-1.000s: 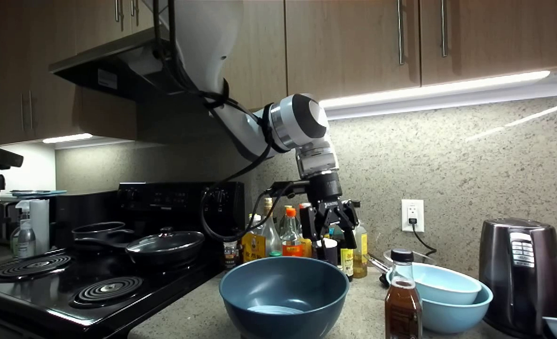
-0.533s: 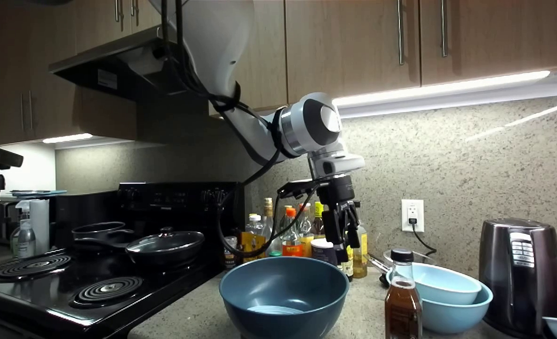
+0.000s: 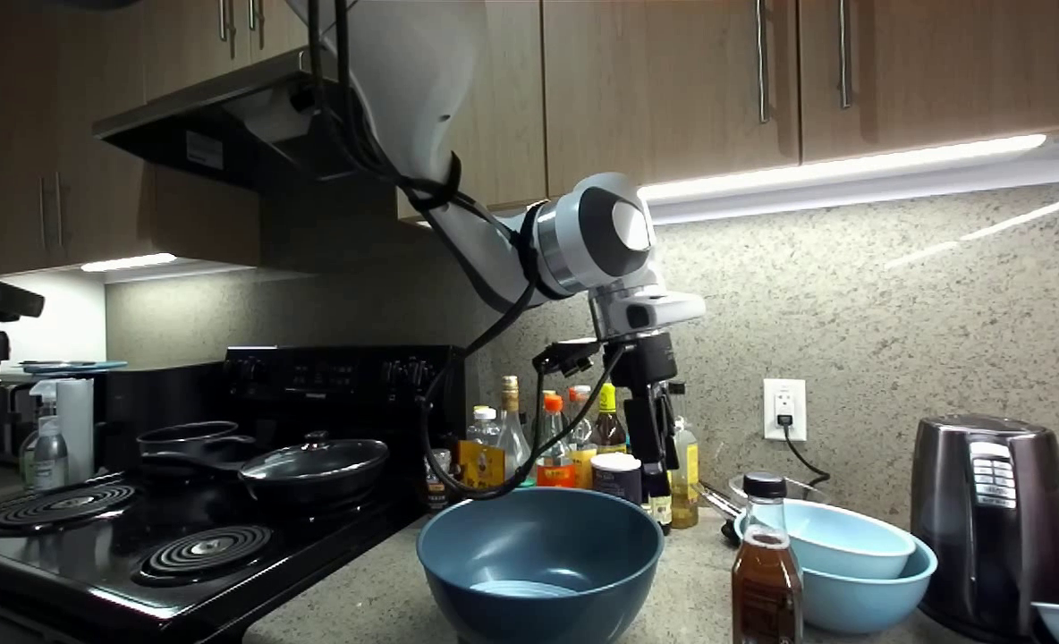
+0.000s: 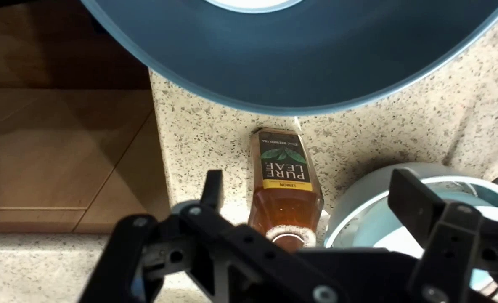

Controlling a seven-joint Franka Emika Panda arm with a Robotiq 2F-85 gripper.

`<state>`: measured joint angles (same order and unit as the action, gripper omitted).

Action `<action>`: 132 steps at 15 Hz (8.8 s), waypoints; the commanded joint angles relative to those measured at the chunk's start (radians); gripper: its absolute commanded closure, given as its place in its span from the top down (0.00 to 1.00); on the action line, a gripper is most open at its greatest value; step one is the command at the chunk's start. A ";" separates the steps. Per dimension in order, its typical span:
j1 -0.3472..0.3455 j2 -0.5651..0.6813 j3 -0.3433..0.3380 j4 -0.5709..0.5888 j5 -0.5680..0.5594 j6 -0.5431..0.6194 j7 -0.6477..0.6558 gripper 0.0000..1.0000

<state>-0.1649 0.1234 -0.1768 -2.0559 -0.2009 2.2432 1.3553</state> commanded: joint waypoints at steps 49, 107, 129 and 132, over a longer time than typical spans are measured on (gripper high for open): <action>-0.054 0.080 -0.128 0.054 0.250 0.070 -0.512 1.00; -0.031 -0.039 -0.129 -0.046 0.127 0.238 -0.489 0.18; -0.055 -0.251 -0.052 0.002 0.080 -0.060 -0.417 0.18; -0.052 -0.279 -0.030 0.004 0.073 -0.067 -0.401 0.18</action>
<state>-0.2065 -0.1042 -0.2393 -2.0562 -0.0943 2.2019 0.9111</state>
